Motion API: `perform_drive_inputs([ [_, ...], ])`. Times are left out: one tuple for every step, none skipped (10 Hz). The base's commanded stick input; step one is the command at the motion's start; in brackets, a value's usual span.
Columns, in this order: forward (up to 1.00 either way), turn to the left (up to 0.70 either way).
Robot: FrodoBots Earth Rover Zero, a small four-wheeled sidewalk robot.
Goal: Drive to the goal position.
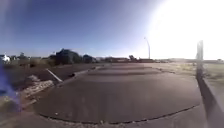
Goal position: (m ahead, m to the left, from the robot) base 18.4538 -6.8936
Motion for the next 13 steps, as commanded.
perform_drive_inputs([
  [0.70, 0.00],
  [0.70, 0.00],
  [0.70, 0.00],
  [0.70, 0.00],
  [0.70, 0.00],
  [0.70, 0.00],
  [0.70, 0.00],
  [0.70, 0.00],
  [0.70, 0.00],
  [0.70, 0.00],
  [0.70, 0.00],
  [0.70, 0.00],
  [0.70, 0.00],
])
